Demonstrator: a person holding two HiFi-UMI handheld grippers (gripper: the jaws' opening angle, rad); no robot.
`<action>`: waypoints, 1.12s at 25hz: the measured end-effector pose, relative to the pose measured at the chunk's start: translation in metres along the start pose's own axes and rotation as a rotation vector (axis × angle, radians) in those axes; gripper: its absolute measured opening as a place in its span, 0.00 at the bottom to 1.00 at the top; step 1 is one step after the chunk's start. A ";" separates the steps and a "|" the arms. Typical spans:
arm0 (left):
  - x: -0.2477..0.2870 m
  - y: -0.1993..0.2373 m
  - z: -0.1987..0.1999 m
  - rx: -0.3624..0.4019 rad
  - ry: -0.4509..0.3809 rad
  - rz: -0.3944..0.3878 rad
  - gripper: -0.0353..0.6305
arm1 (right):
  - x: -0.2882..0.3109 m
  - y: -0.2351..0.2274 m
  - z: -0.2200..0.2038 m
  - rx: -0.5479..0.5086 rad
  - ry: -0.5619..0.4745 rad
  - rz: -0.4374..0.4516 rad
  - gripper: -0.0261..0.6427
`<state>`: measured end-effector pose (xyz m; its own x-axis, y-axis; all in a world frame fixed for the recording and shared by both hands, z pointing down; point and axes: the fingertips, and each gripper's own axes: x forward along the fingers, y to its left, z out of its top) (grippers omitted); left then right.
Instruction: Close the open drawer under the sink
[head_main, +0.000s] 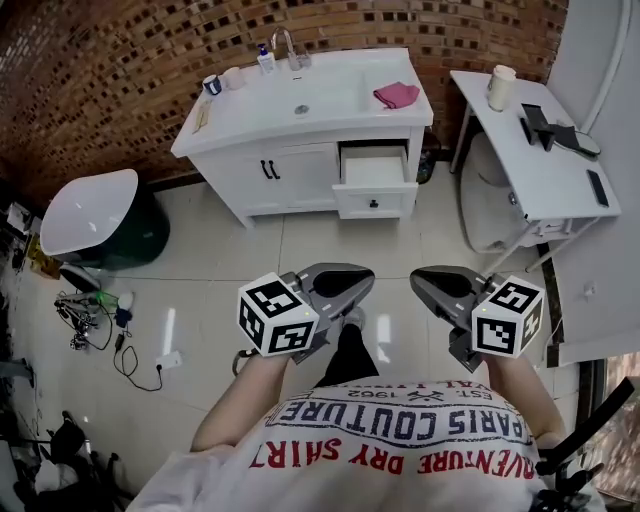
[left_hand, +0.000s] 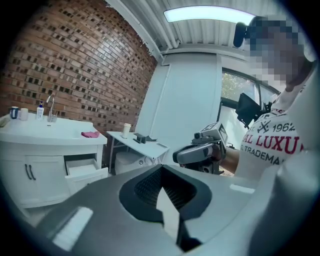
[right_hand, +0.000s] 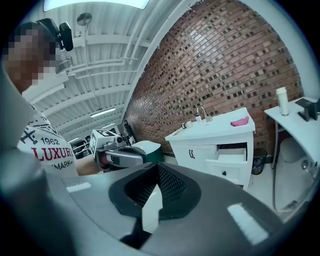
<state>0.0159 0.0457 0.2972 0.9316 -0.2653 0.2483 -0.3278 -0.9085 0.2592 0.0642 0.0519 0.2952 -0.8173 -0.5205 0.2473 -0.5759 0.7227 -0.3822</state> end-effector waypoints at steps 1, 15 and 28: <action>0.003 0.017 0.003 -0.009 0.005 -0.006 0.03 | 0.011 -0.012 0.007 0.003 0.003 -0.011 0.05; 0.037 0.233 0.051 -0.092 0.103 -0.079 0.03 | 0.162 -0.147 0.085 0.116 0.093 -0.082 0.05; 0.061 0.296 0.028 -0.236 0.113 -0.139 0.03 | 0.201 -0.249 0.048 0.239 0.149 -0.231 0.05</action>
<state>-0.0203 -0.2484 0.3627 0.9512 -0.0942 0.2939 -0.2380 -0.8301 0.5043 0.0443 -0.2547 0.3977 -0.6705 -0.5728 0.4716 -0.7389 0.4583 -0.4939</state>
